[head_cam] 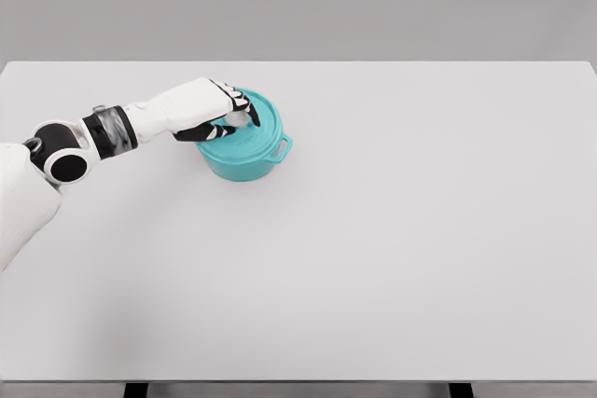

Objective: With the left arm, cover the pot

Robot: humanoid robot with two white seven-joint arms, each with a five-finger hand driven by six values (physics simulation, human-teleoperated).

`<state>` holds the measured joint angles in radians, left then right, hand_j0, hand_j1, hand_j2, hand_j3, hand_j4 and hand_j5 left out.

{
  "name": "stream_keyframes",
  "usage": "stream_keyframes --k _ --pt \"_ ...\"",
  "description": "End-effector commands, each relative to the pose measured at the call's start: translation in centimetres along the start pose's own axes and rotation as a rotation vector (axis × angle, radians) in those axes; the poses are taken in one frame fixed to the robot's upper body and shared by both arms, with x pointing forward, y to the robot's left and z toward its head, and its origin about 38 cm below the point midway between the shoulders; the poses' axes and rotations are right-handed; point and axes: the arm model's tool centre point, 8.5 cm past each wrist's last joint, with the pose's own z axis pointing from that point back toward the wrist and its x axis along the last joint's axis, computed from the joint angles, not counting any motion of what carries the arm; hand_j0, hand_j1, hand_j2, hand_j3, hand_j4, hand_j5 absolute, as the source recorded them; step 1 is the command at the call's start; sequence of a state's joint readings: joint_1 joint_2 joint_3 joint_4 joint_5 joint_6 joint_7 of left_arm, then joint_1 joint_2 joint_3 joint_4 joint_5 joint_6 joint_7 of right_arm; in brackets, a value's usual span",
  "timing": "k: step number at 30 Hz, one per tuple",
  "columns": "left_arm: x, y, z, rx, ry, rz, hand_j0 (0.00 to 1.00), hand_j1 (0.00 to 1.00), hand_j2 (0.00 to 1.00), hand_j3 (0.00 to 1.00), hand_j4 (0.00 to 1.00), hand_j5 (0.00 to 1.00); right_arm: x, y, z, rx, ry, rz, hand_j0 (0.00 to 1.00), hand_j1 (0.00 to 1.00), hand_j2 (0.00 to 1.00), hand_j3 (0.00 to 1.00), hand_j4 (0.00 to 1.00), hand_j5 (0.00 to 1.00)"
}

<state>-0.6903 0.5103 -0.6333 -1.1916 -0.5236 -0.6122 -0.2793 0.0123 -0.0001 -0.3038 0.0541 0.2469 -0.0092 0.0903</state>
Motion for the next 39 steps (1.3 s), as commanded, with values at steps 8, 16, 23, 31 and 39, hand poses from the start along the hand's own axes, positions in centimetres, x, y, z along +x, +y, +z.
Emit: stream_keyframes --k 8,16,23,31,39 --pt "-0.03 0.07 0.04 0.004 0.001 0.004 0.63 0.63 0.63 0.63 0.63 0.63 0.01 0.0 0.0 0.0 0.0 0.0 1.0 1.0 1.0 1.0 1.0 1.0" --pt "-0.1 0.01 0.17 0.003 0.003 0.005 0.64 0.64 0.64 0.64 0.64 0.64 0.01 0.0 0.0 0.0 0.0 0.0 1.0 1.0 1.0 1.0 1.0 1.0" --pt "-0.13 0.05 0.19 0.004 0.004 0.005 0.68 0.68 0.68 0.68 0.68 0.68 -0.04 0.02 0.0 0.0 0.001 0.0 1.0 1.0 1.0 1.0 1.0 1.0" --pt "-0.19 0.1 0.26 0.005 0.006 0.005 0.68 0.68 0.68 0.68 0.68 0.68 0.01 0.0 0.0 0.0 0.0 0.0 1.0 1.0 1.0 1.0 1.0 1.0" --pt "-0.31 0.3 0.47 0.008 0.01 0.001 0.68 0.68 0.68 0.68 0.68 0.68 0.01 0.0 0.0 0.0 0.0 0.0 1.0 1.0 1.0 1.0 1.0 1.0"
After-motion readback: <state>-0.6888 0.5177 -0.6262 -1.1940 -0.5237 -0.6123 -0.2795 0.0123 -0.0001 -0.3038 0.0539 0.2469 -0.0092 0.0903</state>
